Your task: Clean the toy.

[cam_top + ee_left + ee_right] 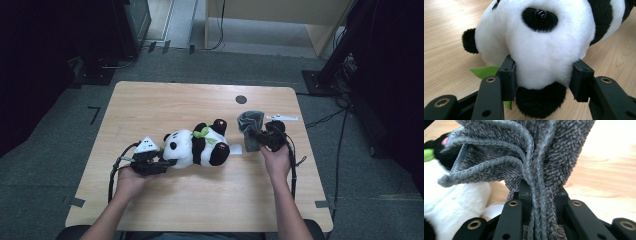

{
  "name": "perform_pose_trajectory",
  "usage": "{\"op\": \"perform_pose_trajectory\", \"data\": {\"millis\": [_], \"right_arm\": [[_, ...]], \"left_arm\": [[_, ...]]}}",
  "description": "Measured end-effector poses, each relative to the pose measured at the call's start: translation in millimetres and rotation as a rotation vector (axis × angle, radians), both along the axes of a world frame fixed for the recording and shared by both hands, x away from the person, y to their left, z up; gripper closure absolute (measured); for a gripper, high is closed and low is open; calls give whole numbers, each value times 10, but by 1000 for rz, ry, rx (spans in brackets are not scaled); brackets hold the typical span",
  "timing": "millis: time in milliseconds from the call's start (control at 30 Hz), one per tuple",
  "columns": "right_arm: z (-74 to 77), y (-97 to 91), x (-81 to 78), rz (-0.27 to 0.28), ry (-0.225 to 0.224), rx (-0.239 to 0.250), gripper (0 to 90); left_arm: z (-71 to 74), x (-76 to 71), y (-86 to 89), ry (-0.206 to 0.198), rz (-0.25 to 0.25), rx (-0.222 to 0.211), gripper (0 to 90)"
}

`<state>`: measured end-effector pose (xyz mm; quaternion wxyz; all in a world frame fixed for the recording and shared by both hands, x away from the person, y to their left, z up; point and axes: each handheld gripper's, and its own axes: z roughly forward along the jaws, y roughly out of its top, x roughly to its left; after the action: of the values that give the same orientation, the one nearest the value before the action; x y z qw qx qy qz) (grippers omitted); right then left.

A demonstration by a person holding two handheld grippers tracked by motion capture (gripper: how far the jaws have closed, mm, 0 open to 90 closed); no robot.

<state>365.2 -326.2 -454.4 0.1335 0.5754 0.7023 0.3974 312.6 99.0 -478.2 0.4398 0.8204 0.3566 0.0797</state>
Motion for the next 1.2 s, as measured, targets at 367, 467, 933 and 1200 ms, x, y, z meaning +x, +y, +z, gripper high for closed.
{"op": "perform_pose_trajectory", "data": {"millis": [367,467,933,1200], "right_arm": [[-146,-421,93,-68,31,-47,752],[-246,-509,131,-85,59,-8,753],[-521,-621,280,-77,68,-44,636],[-460,-702,243,-99,66,-61,483]], "left_arm": [[-1,11,7,3,10,-13,475],[-1,16,9,1,9,-12,474],[-8,21,15,-11,11,-14,462],[-6,28,20,-7,10,-17,443]]}}
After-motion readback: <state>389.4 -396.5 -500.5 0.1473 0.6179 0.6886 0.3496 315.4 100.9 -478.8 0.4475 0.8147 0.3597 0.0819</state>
